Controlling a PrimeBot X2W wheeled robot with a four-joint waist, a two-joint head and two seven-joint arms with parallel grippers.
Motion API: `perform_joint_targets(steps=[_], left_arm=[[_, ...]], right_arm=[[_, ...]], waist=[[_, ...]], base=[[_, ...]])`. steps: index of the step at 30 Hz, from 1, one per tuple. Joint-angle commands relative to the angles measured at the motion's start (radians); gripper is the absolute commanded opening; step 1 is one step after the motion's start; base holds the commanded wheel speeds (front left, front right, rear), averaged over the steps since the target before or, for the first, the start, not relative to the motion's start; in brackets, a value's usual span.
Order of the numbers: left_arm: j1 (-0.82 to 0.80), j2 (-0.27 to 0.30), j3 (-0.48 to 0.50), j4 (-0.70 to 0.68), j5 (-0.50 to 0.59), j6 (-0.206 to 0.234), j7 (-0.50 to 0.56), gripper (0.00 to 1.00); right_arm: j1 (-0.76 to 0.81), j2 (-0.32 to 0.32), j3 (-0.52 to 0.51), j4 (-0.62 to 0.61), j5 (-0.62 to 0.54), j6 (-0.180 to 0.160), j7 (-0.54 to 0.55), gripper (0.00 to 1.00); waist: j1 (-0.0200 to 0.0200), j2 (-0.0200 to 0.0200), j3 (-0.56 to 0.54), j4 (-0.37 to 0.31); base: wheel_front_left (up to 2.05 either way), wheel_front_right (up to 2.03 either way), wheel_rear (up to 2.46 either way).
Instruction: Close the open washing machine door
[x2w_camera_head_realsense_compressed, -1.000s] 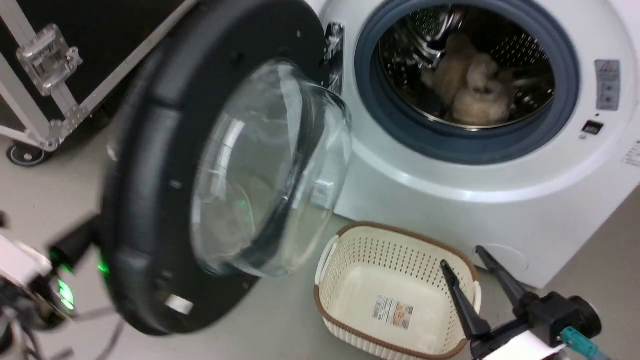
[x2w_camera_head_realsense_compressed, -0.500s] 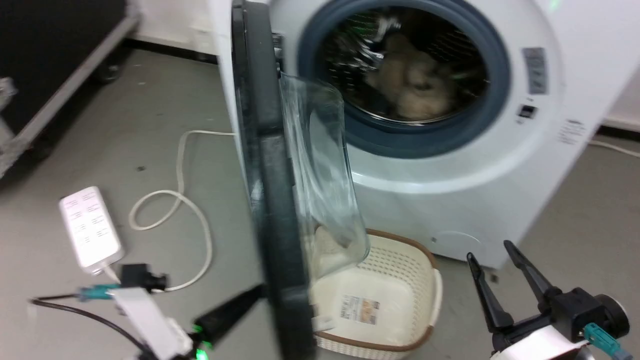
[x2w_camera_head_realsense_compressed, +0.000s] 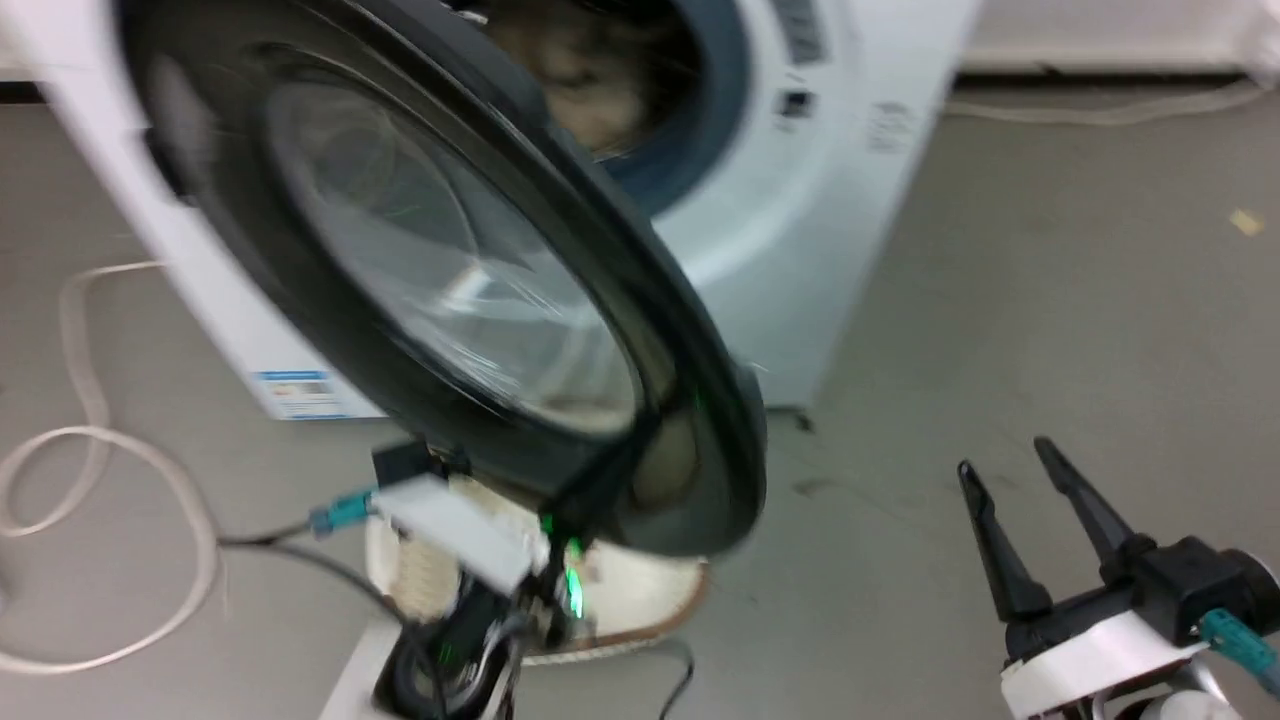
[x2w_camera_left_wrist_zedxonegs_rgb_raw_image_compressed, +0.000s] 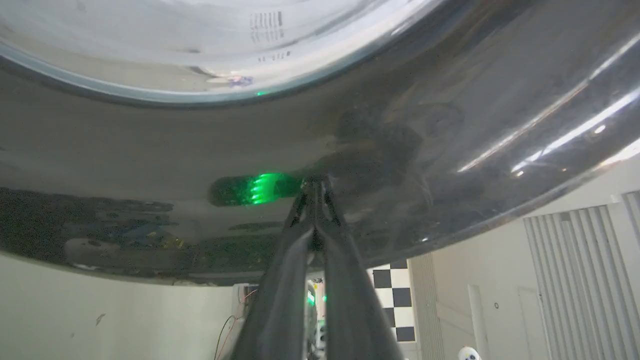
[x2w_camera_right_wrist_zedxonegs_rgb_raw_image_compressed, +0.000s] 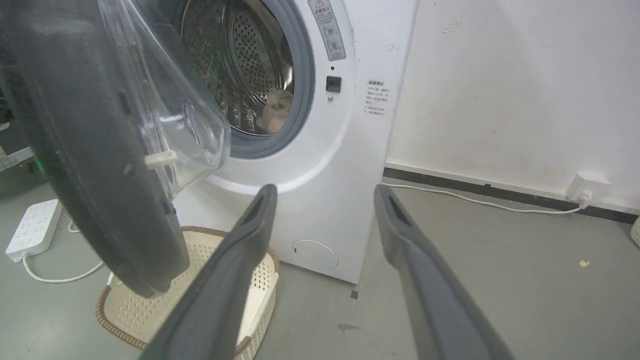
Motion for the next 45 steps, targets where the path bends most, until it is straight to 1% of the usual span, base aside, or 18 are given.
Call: perform_joint_targets(steps=[1, 5, 8, 14, 16, 19, 21, 23, 24, 26, 27, 28, 29, 34, 37, 39, 40, 45], left_arm=[[-0.048, 0.000, -0.013, 0.028, -0.007, -0.010, -0.038, 0.00], [-0.179, 0.000, -0.037, 0.129, -0.026, -0.028, -0.163, 0.00], [-0.268, 0.000, -0.043, 0.201, -0.030, -0.039, -0.241, 0.00], [-0.414, 0.000, -0.037, 0.338, -0.039, -0.053, -0.375, 0.00], [-0.449, 0.000, -0.038, 0.370, -0.086, -0.055, -0.396, 0.00], [-0.494, 0.000, -0.057, 0.418, -0.085, -0.056, -0.424, 0.00], [-0.501, 0.000, -0.071, 0.422, -0.087, -0.056, -0.431, 0.00], [-0.489, 0.000, -0.078, 0.409, -0.090, -0.056, -0.439, 0.00], [-0.440, 0.000, -0.085, 0.371, -0.061, -0.056, -0.449, 0.00], [-0.390, 0.014, -0.100, 0.325, -0.022, -0.056, -0.448, 0.00], [-0.361, 0.025, -0.113, 0.298, 0.004, -0.056, -0.449, 0.10], [-0.329, 0.039, -0.130, 0.271, 0.035, -0.056, -0.453, 0.44], [-0.297, 0.057, -0.151, 0.244, 0.071, -0.056, -0.461, 1.00], [-0.147, 0.174, -0.249, 0.132, 0.272, -0.056, -0.555, 1.00], [-0.075, 0.233, -0.261, 0.099, 0.389, -0.056, -0.596, 1.00], [-0.041, 0.264, -0.251, 0.096, 0.494, -0.056, -0.606, 1.00], [0.008, 0.281, -0.172, 0.079, 0.695, -0.010, -0.608, 1.00], [0.115, 0.257, -0.035, -0.019, 1.029, 0.101, -0.609, 1.00]], right_arm=[[-0.018, 0.001, -0.001, 0.000, 0.008, 0.001, -0.004, 1.00], [-0.038, 0.012, 0.007, 0.009, 0.021, 0.001, -0.004, 1.00], [-0.051, 0.023, 0.015, 0.017, 0.029, 0.001, -0.004, 1.00], [-0.067, 0.041, 0.029, 0.024, 0.032, 0.001, -0.004, 1.00], [-0.068, 0.042, 0.029, 0.025, 0.033, 0.001, -0.004, 1.00], [-0.070, 0.043, 0.032, 0.028, 0.031, 0.001, -0.004, 1.00], [-0.072, 0.042, 0.030, 0.029, 0.029, 0.001, -0.004, 1.00], [-0.070, 0.039, 0.025, 0.028, 0.027, 0.001, -0.004, 1.00], [-0.062, 0.034, 0.027, 0.022, 0.022, 0.001, -0.004, 1.00], [-0.052, 0.029, 0.025, 0.016, 0.020, 0.001, -0.004, 1.00], [-0.046, 0.025, 0.023, 0.013, 0.019, 0.001, -0.004, 1.00], [-0.039, 0.022, 0.020, 0.010, 0.018, 0.001, -0.004, 1.00], [-0.030, 0.019, 0.018, 0.007, 0.016, 0.001, -0.004, 1.00], [0.014, 0.004, 0.015, -0.005, 0.005, 0.001, -0.004, 1.00], [0.042, 0.000, 0.008, -0.014, -0.001, 0.001, -0.004, 1.00], [0.059, -0.005, 0.009, -0.016, -0.005, 0.001, -0.004, 1.00], [0.080, -0.006, 0.013, -0.021, -0.013, 0.001, -0.004, 1.00], [0.104, 0.001, 0.000, -0.032, -0.019, 0.001, -0.004, 1.00]], waist=[[-0.0001, -0.0001, 0.084, -0.110], [-0.0001, -0.0001, 0.125, -0.190], [-0.0001, -0.0001, 0.148, -0.236], [-0.0001, -0.0001, 0.171, -0.288], [-0.0001, -0.0001, 0.175, -0.292], [-0.0001, -0.0001, 0.175, -0.288], [-0.0001, -0.0001, 0.167, -0.278], [-0.0001, -0.0001, 0.153, -0.262], [-0.0001, -0.0001, 0.122, -0.233], [-0.0001, -0.0001, 0.097, -0.208], [-0.0001, -0.0001, 0.083, -0.195], [-0.0001, -0.0001, 0.068, -0.179], [-0.0001, -0.0001, 0.052, -0.162], [-0.0001, -0.0001, -0.022, -0.077], [-0.0001, -0.0001, -0.060, -0.020], [-0.0001, -0.0001, -0.084, 0.016], [-0.0001, -0.0001, -0.114, 0.063], [-0.0001, -0.0001, -0.136, 0.123]], base=[[0.00, 0.00, 0.00], [0.00, 0.00, 0.00], [0.00, 0.00, 0.00], [0.00, 0.00, 0.00], [0.00, 0.00, 0.00], [0.00, 0.00, 0.00], [0.00, 0.00, 0.00], [0.00, 0.00, 0.00], [0.00, 0.00, 0.00], [0.00, 0.00, 0.00], [0.00, 0.00, 0.00], [0.00, 0.00, 0.00], [0.00, 0.00, 0.00], [0.00, 0.00, 0.00], [0.00, 0.00, 0.00], [0.00, 0.00, 0.00], [0.00, 0.00, 0.00], [0.00, 0.00, 0.00]])
